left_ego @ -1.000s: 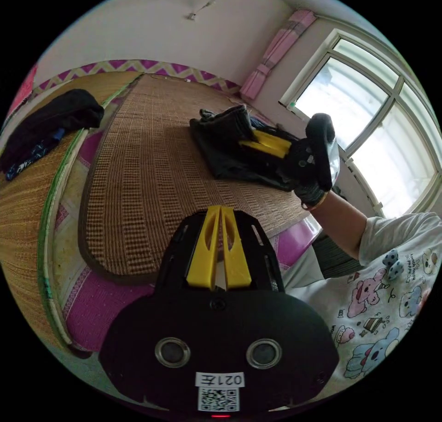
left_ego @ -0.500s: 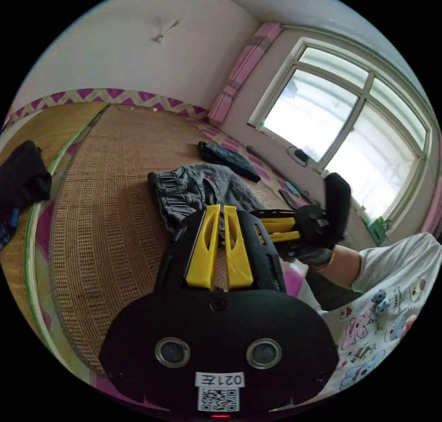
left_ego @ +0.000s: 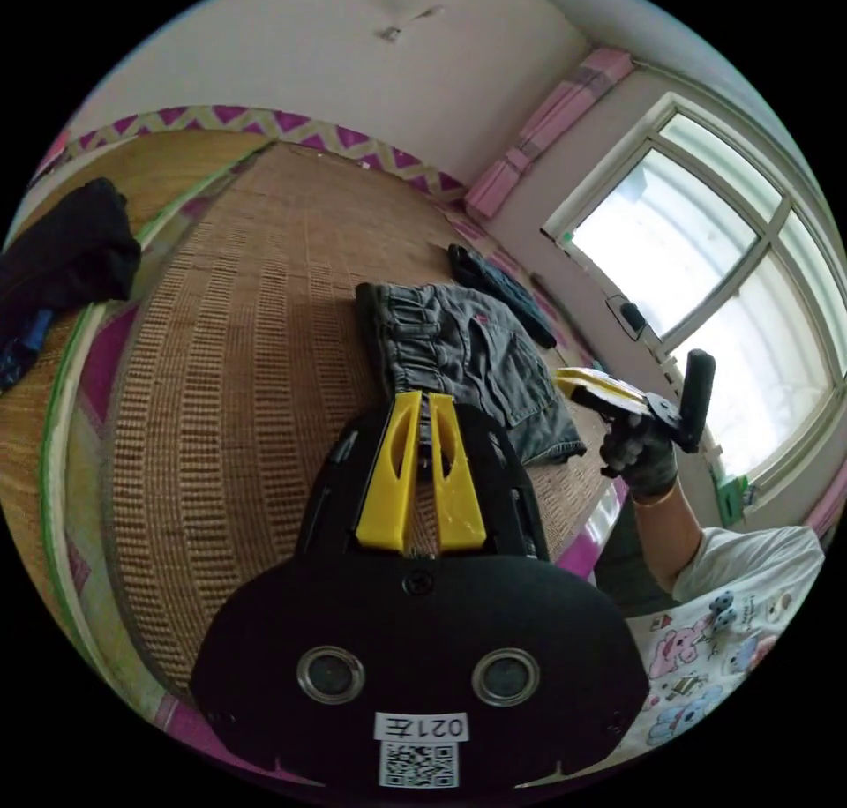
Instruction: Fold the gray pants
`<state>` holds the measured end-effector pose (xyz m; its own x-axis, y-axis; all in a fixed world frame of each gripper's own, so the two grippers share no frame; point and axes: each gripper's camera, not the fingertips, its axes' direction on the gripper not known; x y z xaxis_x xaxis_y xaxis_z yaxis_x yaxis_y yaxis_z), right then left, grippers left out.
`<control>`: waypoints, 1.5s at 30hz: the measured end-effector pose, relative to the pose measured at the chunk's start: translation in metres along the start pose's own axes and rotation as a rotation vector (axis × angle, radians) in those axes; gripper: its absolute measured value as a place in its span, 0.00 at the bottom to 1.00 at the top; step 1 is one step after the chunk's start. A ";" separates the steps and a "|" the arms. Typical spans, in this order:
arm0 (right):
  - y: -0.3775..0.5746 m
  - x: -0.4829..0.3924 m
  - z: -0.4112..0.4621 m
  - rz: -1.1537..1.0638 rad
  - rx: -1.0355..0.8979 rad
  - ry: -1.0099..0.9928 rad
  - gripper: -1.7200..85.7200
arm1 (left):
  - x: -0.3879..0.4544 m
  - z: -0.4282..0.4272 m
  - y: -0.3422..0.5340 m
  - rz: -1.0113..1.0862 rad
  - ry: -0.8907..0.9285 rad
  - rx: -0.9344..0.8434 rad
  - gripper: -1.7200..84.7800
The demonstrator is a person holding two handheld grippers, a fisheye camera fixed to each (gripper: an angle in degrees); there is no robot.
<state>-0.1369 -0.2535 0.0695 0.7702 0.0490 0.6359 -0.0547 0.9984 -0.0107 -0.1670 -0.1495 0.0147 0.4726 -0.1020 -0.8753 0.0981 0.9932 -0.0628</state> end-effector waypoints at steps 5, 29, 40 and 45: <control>-0.008 0.156 0.048 0.307 -0.174 -0.304 0.16 | -0.049 0.006 -0.040 -0.114 0.186 -0.159 0.20; -0.111 0.214 0.092 0.138 -0.190 -0.564 0.09 | -0.067 -0.117 -0.124 -0.152 0.311 -0.112 0.10; -0.353 -0.059 0.184 -0.187 -0.207 -0.764 0.09 | -0.179 -0.399 -0.156 -0.178 -0.007 0.205 0.10; -0.428 -0.170 0.243 -0.283 -0.215 -0.773 0.09 | -0.243 -0.478 -0.164 -0.251 -0.091 0.300 0.10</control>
<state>-0.3986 -0.6953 0.1538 0.0823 -0.1570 0.9842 0.2563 0.9576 0.1314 -0.7166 -0.2605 0.0091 0.4756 -0.3574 -0.8038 0.4654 0.8776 -0.1149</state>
